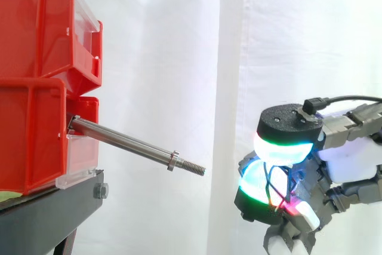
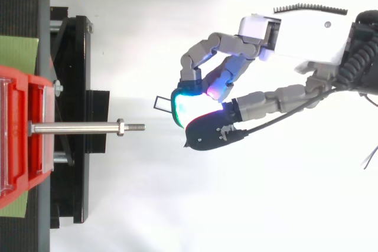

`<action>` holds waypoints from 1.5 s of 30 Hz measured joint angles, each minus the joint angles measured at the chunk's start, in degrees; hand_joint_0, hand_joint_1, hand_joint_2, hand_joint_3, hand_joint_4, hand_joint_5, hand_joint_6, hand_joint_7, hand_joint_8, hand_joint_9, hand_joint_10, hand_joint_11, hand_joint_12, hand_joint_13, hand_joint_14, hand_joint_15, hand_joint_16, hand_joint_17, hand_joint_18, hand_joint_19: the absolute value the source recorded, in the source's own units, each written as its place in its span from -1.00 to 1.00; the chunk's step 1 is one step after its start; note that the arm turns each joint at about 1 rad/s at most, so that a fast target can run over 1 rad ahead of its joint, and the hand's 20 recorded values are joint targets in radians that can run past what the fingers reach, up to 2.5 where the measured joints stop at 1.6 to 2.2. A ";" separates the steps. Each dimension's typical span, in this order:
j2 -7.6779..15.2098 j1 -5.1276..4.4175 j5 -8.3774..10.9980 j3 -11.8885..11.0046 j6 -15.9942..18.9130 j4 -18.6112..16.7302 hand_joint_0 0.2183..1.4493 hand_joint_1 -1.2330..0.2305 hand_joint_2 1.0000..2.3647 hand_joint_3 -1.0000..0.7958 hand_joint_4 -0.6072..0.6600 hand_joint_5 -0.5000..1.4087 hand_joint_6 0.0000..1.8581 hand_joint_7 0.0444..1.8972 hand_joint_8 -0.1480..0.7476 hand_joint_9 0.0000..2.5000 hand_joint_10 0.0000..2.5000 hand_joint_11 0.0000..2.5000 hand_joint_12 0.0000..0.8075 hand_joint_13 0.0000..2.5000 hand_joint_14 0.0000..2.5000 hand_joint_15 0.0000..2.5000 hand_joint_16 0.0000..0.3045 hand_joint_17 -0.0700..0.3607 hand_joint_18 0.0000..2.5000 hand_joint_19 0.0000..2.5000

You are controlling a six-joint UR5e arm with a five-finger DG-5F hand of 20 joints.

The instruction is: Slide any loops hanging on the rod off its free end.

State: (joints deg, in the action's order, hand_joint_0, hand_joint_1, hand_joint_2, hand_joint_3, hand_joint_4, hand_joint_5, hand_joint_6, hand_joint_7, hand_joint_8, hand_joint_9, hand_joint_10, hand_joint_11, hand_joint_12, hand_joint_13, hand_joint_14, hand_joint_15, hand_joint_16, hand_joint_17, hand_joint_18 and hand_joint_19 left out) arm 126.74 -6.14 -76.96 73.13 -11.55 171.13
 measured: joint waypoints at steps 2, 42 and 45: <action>0.00 -0.05 0.64 0.00 1.71 0.80 -0.20 -0.38 -0.98 -0.27 0.14 -0.71 -0.01 -0.01 0.02 -0.25 -0.99 -0.40 -0.08 -0.36 -0.99 -0.70 -0.63 -0.09 -0.42 -0.68; 0.00 -0.89 2.86 -0.01 8.83 3.75 -0.36 -0.31 -0.98 -0.21 0.19 -0.65 -0.04 0.19 0.05 -0.20 -0.99 -0.44 -0.07 -0.35 -0.99 -0.70 -0.63 -0.08 -0.42 -0.64; 0.00 -0.89 2.87 -0.01 8.83 3.87 -0.38 -0.27 -0.98 -0.20 0.19 -0.64 -0.04 0.24 0.01 -0.17 -0.99 -0.44 -0.09 -0.35 -0.99 -0.69 -0.63 -0.08 -0.42 -0.64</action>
State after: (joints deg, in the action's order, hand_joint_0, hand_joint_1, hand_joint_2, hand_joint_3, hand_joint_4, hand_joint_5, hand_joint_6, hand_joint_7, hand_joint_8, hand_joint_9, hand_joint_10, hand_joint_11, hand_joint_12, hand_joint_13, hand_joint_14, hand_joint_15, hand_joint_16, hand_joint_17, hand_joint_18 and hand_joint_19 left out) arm 126.74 -7.03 -74.10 73.13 -2.72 175.00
